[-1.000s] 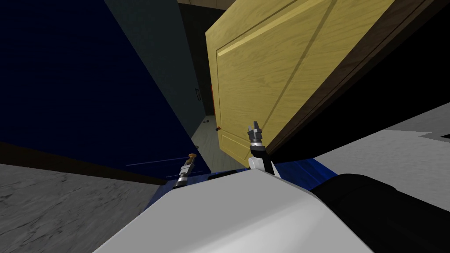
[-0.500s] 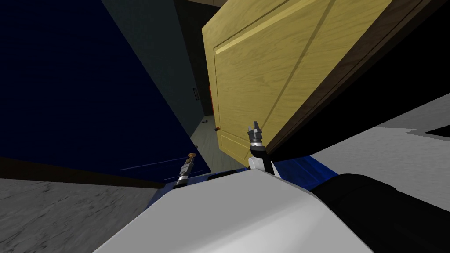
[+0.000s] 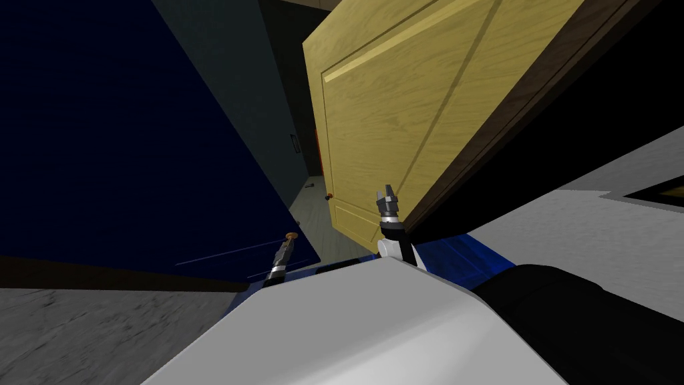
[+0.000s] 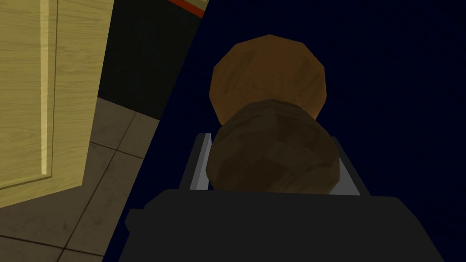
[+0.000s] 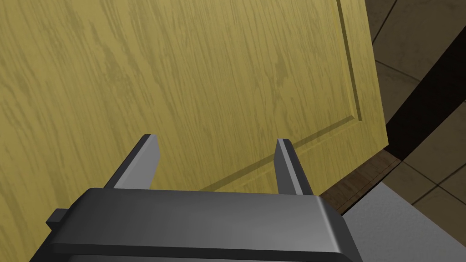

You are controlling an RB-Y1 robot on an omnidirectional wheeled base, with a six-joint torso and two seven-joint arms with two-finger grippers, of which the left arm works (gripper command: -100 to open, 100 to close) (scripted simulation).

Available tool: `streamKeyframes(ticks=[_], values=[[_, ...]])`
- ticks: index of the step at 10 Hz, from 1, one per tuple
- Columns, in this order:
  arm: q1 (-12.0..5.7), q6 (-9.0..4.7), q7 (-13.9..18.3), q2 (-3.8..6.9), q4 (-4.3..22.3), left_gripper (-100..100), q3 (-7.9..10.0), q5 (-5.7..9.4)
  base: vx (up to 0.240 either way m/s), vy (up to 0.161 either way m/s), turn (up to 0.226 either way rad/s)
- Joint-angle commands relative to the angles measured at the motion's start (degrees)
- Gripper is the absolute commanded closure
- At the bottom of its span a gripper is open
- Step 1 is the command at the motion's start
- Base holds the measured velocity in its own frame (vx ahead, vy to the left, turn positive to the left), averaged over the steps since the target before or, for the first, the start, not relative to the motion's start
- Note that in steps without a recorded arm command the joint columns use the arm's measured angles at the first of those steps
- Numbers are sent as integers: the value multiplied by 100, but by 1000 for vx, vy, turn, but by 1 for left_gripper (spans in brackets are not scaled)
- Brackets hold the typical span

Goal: Push the door open

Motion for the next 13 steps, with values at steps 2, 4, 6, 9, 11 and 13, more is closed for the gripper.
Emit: streamKeyframes(ticks=[2,4,6,9,11,13], values=[[-109,-114,400,-4,122,100,141,141,25,22,-39],[-154,-128,638,-31,158,100,182,213,16,32,-56],[-204,-144,873,-62,199,100,228,292,22,33,0],[-240,-167,1220,-108,171,-100,183,348,-11,21,-28],[-263,-161,1534,-136,183,-100,164,411,-31,18,-25],[-295,-153,1867,-174,198,-100,139,492,-36,15,-28]])
